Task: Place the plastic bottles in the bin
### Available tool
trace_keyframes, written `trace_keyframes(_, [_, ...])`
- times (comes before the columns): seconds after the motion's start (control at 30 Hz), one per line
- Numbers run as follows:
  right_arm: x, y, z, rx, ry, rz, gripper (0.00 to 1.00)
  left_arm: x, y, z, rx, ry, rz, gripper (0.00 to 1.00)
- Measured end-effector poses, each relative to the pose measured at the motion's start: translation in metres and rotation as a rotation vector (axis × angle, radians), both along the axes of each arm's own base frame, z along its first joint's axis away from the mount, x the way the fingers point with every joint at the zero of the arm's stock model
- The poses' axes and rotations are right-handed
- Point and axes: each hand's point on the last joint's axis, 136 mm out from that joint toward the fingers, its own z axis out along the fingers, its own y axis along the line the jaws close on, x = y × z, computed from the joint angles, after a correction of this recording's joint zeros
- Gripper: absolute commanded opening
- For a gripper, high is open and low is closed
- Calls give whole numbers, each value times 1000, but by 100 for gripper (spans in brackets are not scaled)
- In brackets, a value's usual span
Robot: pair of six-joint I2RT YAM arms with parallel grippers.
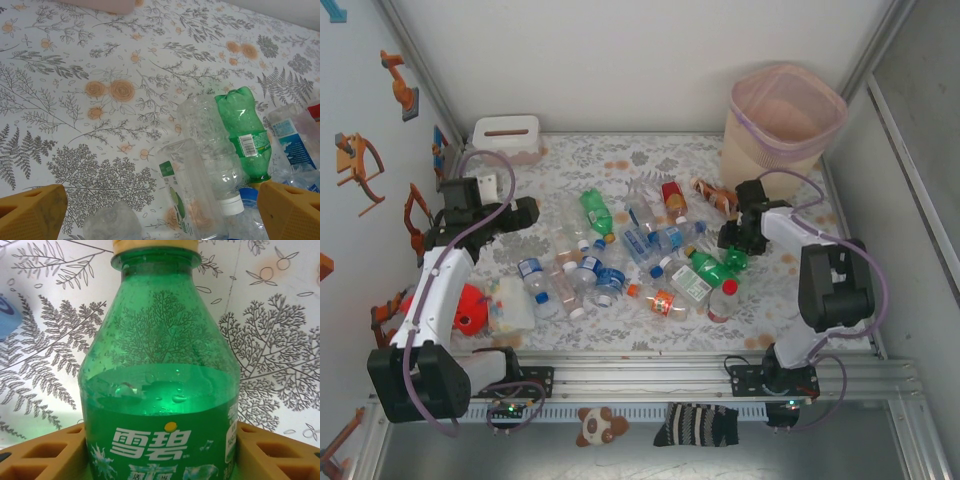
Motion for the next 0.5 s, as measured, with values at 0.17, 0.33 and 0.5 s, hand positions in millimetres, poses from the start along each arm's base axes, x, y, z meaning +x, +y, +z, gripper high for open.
trace_keyframes(0.17, [-6,-3,31,0,-58,-3,59,-1,0,3,1,-11,1,97])
trace_keyframes(0.33, [-16,-5,73,10,-115,-4,58,-2,0,6,1,-18,1,97])
trace_keyframes(0.5, [-11,-3,151,44,-264,-1,58,-2,0,7,1,-21,1,97])
